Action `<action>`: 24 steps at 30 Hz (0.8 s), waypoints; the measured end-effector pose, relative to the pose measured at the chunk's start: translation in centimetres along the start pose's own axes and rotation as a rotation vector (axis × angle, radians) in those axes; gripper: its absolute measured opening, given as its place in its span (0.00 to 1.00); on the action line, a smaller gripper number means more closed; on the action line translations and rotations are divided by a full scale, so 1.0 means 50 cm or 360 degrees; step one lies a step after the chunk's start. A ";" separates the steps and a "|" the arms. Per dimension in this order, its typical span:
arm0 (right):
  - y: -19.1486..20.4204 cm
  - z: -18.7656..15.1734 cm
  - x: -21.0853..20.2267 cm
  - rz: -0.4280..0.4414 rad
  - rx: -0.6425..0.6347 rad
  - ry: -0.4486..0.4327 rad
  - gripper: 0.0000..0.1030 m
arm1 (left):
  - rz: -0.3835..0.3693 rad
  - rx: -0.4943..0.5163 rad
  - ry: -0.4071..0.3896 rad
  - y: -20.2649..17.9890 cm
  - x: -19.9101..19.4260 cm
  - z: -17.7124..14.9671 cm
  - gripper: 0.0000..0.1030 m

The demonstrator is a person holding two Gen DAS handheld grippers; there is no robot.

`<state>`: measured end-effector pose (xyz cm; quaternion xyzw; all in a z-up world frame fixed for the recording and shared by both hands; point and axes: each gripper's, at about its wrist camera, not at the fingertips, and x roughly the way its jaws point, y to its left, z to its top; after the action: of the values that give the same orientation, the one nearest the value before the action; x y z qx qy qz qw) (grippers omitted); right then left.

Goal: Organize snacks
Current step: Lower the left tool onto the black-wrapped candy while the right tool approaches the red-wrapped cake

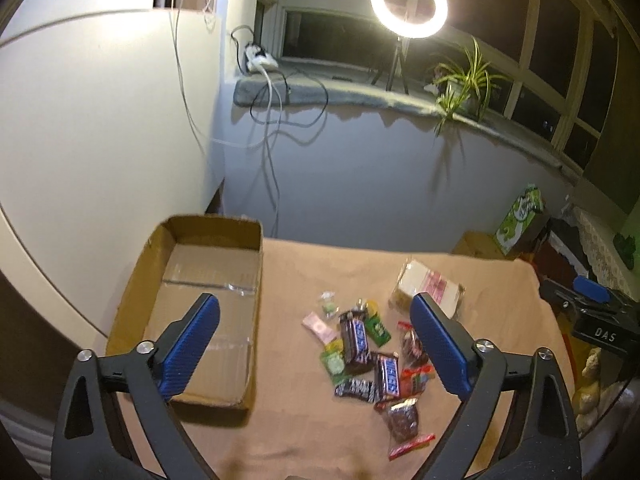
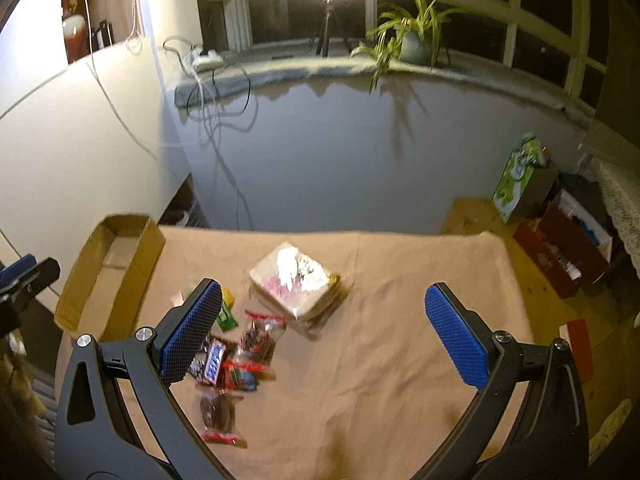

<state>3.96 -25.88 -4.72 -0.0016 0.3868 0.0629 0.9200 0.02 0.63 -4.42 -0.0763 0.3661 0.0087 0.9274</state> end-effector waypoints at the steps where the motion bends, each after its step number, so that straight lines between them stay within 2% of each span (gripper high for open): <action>1: -0.002 -0.005 0.009 0.0013 -0.0004 0.0038 0.98 | -0.0013 -0.0003 0.0024 0.002 0.004 -0.006 0.87; 4: -0.005 -0.027 0.039 0.0089 -0.0008 0.0155 0.88 | -0.0069 -0.0022 0.0120 0.006 0.019 -0.027 0.79; 9: 0.011 -0.073 0.074 0.0248 -0.0031 0.0325 0.84 | -0.0160 -0.0041 0.0273 0.003 0.040 -0.070 0.70; 17: 0.096 -0.157 0.108 0.0426 -0.0216 0.0528 0.72 | -0.0275 -0.0113 0.0485 0.005 0.090 -0.117 0.47; 20: 0.125 -0.186 0.129 0.0486 -0.0248 0.0600 0.69 | -0.0305 -0.0126 0.0530 0.006 0.106 -0.129 0.43; 22: 0.145 -0.203 0.144 0.0517 -0.0266 0.0652 0.64 | -0.0320 -0.0140 0.0564 0.007 0.120 -0.137 0.43; 24: 0.159 -0.216 0.157 0.0529 -0.0283 0.0683 0.63 | -0.0343 -0.0154 0.0605 0.009 0.133 -0.146 0.43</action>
<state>0.79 -17.64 -17.50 -0.0320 0.5607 0.2449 0.7903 -0.10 -0.27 -14.24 -0.1597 0.5231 -0.0873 0.8326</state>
